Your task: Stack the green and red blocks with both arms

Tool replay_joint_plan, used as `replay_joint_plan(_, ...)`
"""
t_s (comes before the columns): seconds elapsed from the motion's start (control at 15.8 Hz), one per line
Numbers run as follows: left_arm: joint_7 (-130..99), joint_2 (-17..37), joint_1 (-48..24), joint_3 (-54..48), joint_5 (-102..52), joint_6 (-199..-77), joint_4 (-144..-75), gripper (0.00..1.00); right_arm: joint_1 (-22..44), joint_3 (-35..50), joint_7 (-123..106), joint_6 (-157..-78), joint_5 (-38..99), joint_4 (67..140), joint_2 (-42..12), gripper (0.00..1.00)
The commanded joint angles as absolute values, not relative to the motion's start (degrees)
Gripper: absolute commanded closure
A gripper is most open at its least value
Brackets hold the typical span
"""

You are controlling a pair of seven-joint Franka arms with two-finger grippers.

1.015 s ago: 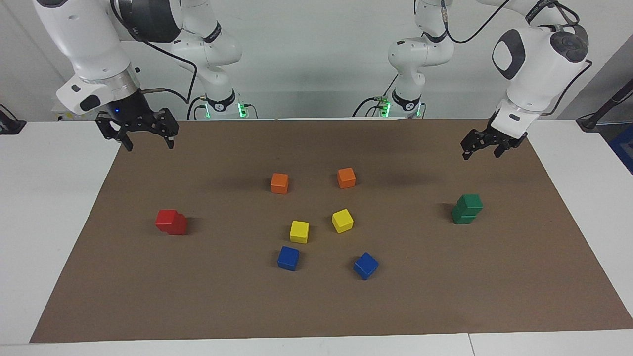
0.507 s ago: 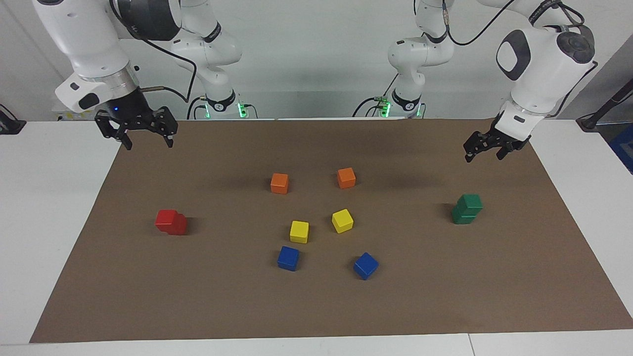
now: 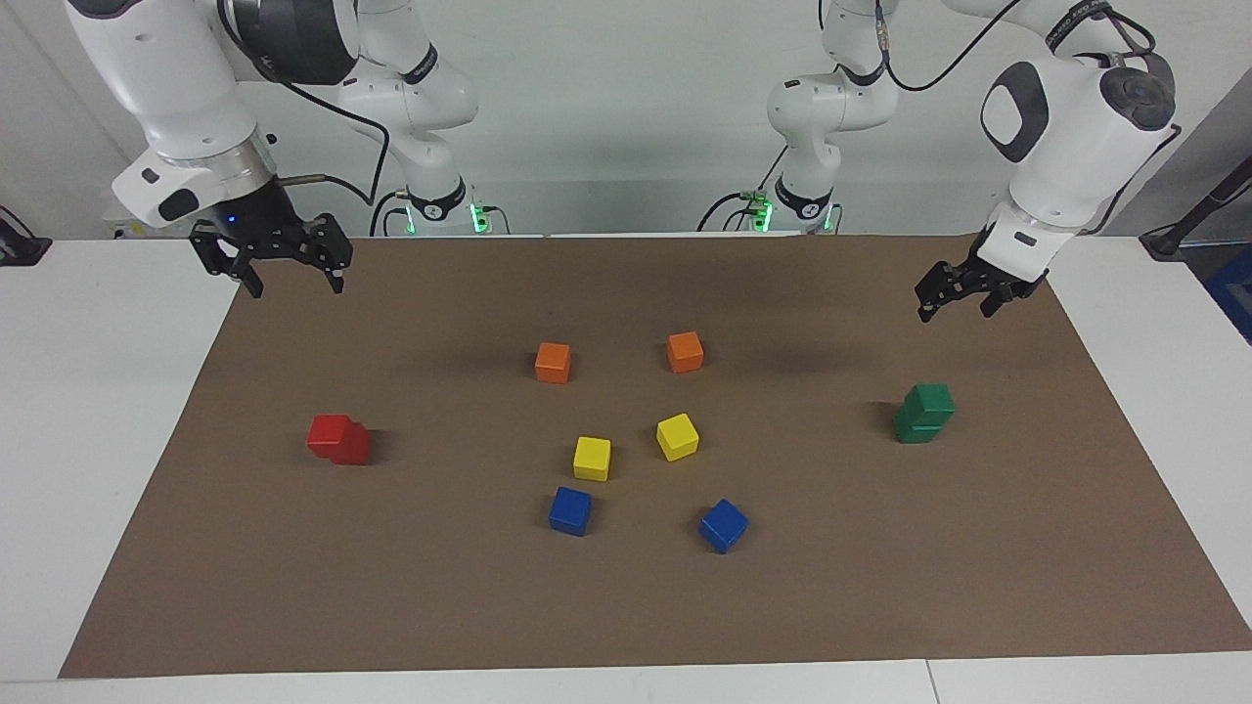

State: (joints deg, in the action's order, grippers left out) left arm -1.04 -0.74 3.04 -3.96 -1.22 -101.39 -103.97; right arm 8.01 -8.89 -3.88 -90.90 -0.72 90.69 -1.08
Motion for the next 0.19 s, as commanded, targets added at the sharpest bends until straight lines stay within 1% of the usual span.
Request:
replay_joint_plan(0.0, -1.5, -1.8, 1.7, -3.5, -1.7, -98.5, -103.0, 0.00, 8.3, -9.6, -5.7, -89.6, -0.4, 91.8, 0.4, 0.00)
replay_joint_plan(0.13, -1.5, -2.1, 1.6, -3.8, -1.6, -97.7, -102.3, 0.00, 8.3, -9.6, -5.7, -89.6, -0.5, 91.8, 0.4, 0.00)
